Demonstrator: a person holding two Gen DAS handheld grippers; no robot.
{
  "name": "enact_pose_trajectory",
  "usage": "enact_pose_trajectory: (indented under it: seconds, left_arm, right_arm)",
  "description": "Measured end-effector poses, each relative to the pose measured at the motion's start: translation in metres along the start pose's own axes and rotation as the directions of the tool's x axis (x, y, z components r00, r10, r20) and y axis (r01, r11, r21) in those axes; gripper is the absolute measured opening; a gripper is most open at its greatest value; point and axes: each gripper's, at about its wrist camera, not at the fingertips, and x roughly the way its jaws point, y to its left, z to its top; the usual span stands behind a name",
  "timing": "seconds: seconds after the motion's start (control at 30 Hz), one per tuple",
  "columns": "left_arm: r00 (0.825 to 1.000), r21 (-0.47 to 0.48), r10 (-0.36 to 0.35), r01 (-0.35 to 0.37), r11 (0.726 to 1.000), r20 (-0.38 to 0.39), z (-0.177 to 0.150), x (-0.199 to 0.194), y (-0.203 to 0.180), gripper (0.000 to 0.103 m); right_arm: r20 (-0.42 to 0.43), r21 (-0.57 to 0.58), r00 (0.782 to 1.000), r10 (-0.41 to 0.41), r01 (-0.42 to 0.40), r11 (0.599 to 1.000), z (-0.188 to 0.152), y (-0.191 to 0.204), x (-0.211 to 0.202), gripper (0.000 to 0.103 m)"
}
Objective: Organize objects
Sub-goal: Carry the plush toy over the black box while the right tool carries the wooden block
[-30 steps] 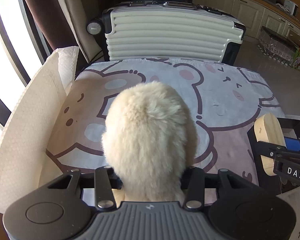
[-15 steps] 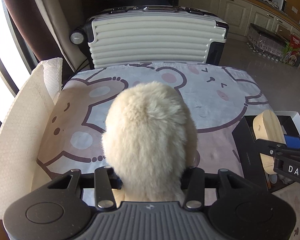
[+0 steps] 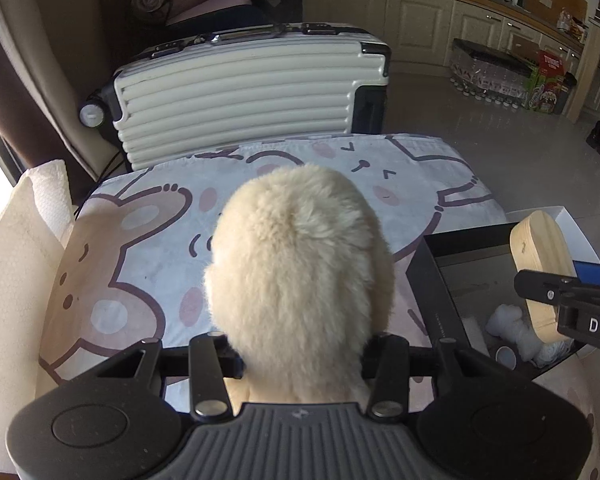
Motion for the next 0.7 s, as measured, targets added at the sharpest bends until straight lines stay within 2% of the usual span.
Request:
enact_pose_trajectory:
  seconds: [0.33, 0.6, 0.7]
  left_arm:
    - [0.996, 0.177, -0.015, 0.0, 0.984, 0.084, 0.007, 0.001, -0.05, 0.046]
    - [0.988, 0.343, -0.056, 0.003, 0.939, 0.145, 0.008, 0.008, -0.084, 0.046]
    - [0.983, 0.413, -0.081, 0.006, 0.911, 0.165, 0.009, 0.012, -0.1, 0.046]
  right_arm:
    - [0.025, 0.081, 0.999, -0.037, 0.035, 0.996, -0.003, -0.037, -0.012, 0.044]
    - [0.037, 0.169, 0.997, -0.069, 0.062, 0.984, -0.004, -0.067, -0.016, 0.044]
    - [0.043, 0.195, 0.995, -0.085, 0.075, 0.978, -0.004, -0.079, -0.016, 0.044]
